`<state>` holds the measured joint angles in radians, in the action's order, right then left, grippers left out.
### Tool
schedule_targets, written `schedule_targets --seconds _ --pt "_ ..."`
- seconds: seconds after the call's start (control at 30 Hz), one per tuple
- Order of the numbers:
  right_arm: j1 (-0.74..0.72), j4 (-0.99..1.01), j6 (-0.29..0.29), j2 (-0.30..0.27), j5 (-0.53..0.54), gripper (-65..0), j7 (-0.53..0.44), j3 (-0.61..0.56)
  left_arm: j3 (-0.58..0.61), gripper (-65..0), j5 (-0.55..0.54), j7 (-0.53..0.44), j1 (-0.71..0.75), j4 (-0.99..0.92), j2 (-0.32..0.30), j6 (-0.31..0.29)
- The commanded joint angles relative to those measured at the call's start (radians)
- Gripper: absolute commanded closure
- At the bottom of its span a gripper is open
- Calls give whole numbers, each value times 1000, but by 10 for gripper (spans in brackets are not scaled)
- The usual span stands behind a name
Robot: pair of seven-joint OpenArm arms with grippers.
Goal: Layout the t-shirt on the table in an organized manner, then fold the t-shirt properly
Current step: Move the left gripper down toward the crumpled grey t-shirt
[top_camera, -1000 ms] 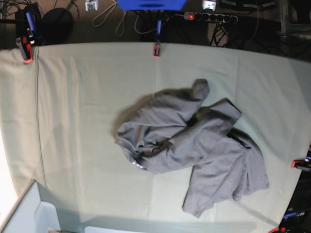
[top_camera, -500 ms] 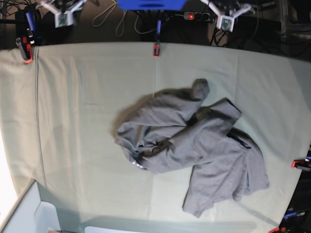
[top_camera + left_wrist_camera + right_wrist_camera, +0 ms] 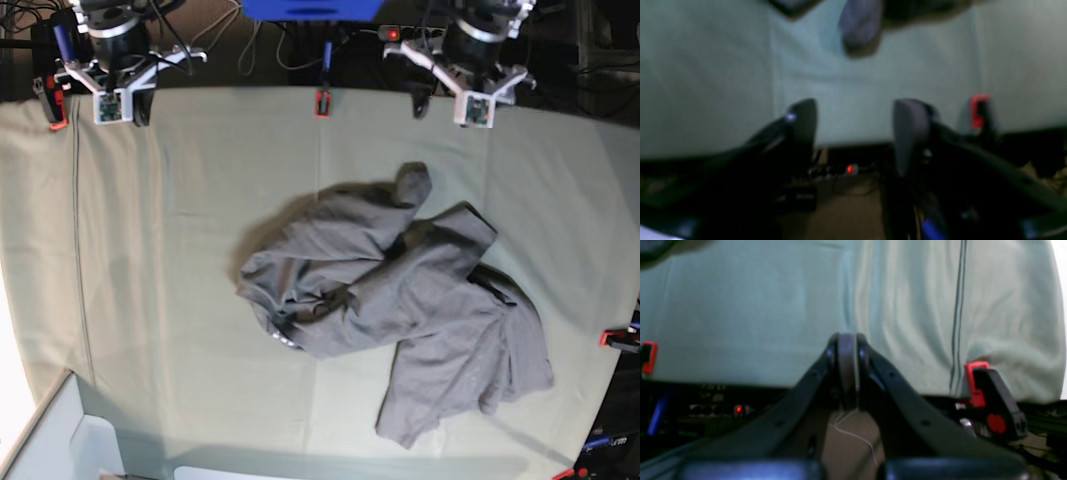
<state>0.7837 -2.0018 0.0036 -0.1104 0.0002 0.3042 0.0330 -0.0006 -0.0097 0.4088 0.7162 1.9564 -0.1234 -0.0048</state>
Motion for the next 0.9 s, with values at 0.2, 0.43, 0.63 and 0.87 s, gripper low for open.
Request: schedule_targets --seconds 0.2,0.43,0.63,0.87 --pt "-5 -15 5 -5 -2 -228 -24 -48 -106 -408 -65 -21 -139 -10 47 6" --pt "0 -11 5 -4 -2 -285 -24 -60 -315 -405 -287 -20 -355 -225 87 -1" --pt "4 -9 5 -4 -2 -285 -23 -58 -313 -408 -309 -20 -522 -467 69 1" --pt "-2 -9 5 -4 -2 -284 46 -58 -312 -404 -309 -21 -657 -705 66 -1"
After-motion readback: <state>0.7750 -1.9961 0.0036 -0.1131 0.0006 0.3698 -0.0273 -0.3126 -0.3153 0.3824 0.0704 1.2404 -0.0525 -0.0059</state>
